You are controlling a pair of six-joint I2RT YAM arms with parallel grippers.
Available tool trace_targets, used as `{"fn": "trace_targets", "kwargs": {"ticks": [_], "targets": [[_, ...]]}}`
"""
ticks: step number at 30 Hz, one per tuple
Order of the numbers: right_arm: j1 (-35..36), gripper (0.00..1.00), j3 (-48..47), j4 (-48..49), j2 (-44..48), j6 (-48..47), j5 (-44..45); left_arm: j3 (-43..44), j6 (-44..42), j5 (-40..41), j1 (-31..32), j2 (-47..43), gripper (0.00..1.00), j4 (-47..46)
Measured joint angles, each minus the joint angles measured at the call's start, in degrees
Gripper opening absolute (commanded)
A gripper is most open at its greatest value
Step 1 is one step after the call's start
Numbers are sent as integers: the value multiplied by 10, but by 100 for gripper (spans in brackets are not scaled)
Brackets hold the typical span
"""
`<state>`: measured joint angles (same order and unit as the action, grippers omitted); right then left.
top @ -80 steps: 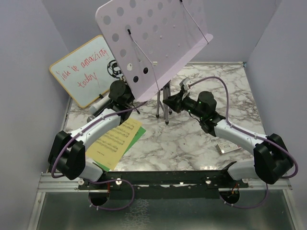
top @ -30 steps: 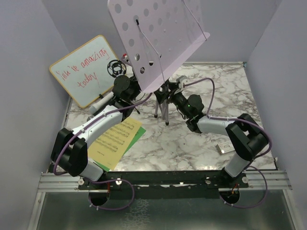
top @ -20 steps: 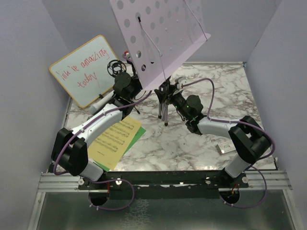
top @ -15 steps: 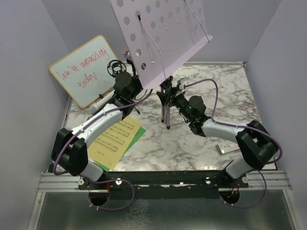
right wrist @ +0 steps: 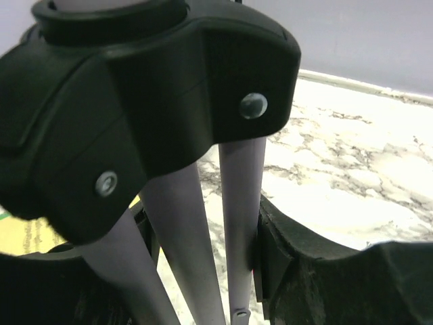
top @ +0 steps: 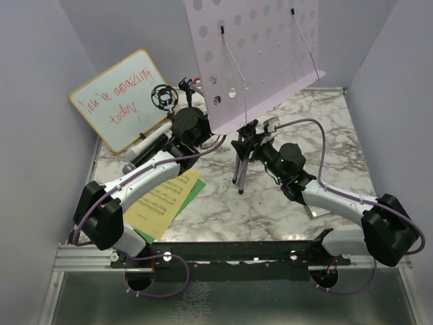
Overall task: Pack up the instrument practice props
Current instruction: Place the music stand at the center of the board.
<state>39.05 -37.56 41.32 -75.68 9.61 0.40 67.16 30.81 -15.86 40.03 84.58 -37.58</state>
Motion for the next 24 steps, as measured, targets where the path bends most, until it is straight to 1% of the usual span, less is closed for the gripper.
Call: {"fn": "trace_targets", "kwargs": {"ticks": [3,5,8,9,14,20,24], "targets": [[0,37,22,-19,36,26,-1,3,1,-2,22,5,0,-1],[0,29,36,-33,61,42,-1,4,5,-2,33,7,0,-4],[0,13,50,-72,99,70,-3,3,22,0,46,9,0,-2],[2,10,52,-86,111,79,-3,3,33,2,49,9,0,1],[7,1,54,-168,151,136,-28,0,80,21,51,12,0,27],[11,1,63,-237,177,208,-51,-16,136,51,51,22,0,46],[14,1,82,-263,199,243,-57,-33,170,60,51,33,0,48]]}}
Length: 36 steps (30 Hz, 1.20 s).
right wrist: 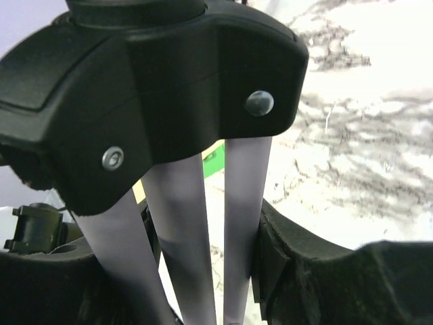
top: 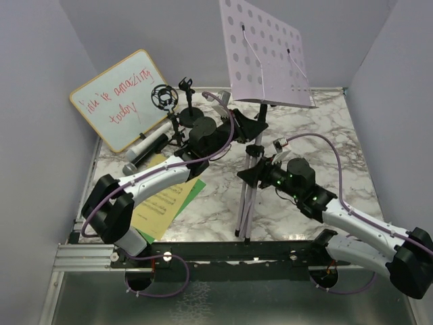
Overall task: Pack up the instrument practice props
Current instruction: Place the music stand at the center of the board.
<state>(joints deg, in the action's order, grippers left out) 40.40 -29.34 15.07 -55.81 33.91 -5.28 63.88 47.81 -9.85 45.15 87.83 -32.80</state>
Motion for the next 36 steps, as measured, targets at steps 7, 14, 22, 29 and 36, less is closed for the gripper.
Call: {"fn": "trace_targets", "kwargs": {"ticks": [7,14,22,29,36], "targets": [[1,1,24,-47,20,48,-7,-34,57,11,0,27,0,-10],[4,1,78,-51,24,83,-6,-67,96,21,0,69,0,-11],[4,1,121,-43,17,133,17,-66,125,24,0,144,0,-19],[4,1,153,-36,-2,137,50,-65,153,13,0,206,0,-40],[5,1,163,2,-38,132,83,-52,168,8,1,253,0,-87]]}}
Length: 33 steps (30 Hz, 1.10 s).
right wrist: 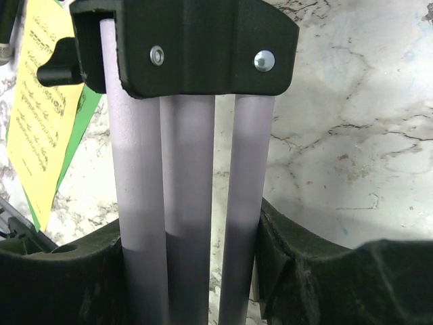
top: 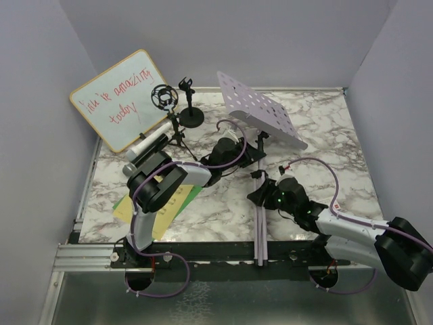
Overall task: Pack up the instrument practice props
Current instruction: Place the music stand at the center of the board.
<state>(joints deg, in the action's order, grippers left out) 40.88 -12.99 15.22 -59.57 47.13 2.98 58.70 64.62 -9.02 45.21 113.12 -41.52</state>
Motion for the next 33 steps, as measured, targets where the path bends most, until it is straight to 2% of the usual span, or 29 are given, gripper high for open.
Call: {"fn": "trace_targets", "kwargs": {"ticks": [2,7,15,21,27,30,33], "targets": [[0,1,6,11,-4,0,6,0,5,-1,0,10,0,-12],[0,1,9,19,-11,2,13,-5,20,-1,0,26,25,-46],[0,1,2,26,-46,-2,31,-45,55,-9,-5,27,47,-92],[-10,1,-10,14,-60,8,75,-73,76,-14,-5,19,52,-116],[-12,1,-33,-19,-70,3,94,-137,76,-1,-20,-44,58,-122],[-13,16,-54,-49,-81,-5,94,-174,70,5,-36,-91,62,-123],[-12,26,-66,-65,-89,-11,93,-210,44,8,-55,-154,64,-105]]}}
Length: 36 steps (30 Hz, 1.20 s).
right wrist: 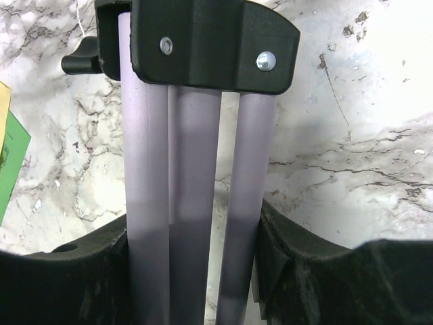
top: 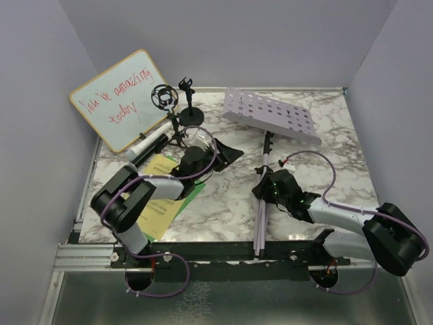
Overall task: Pack up the instrument practice props
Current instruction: Place the music stand at the center of the board.
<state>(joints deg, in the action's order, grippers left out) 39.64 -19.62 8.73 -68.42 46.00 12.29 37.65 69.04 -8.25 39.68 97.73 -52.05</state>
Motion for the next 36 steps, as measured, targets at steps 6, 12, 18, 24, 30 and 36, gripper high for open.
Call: {"fn": "trace_targets", "kwargs": {"ticks": [6,12,18,24,30,36], "targets": [[0,38,-20,-8,-24,-6,-2,-11,-127,37,-15,-158,69,143],[-1,48,-30,7,-45,-6,-2,-9,-235,130,-17,-322,77,307],[-3,63,-30,7,-45,-5,0,17,-330,235,-21,-439,89,480],[-3,74,-31,3,-38,-6,4,43,-392,301,-22,-535,91,594],[-3,91,-36,-30,-20,-14,33,75,-451,349,-22,-583,94,655],[-3,100,-48,-96,57,-55,104,75,-482,397,-25,-614,99,681]]}}
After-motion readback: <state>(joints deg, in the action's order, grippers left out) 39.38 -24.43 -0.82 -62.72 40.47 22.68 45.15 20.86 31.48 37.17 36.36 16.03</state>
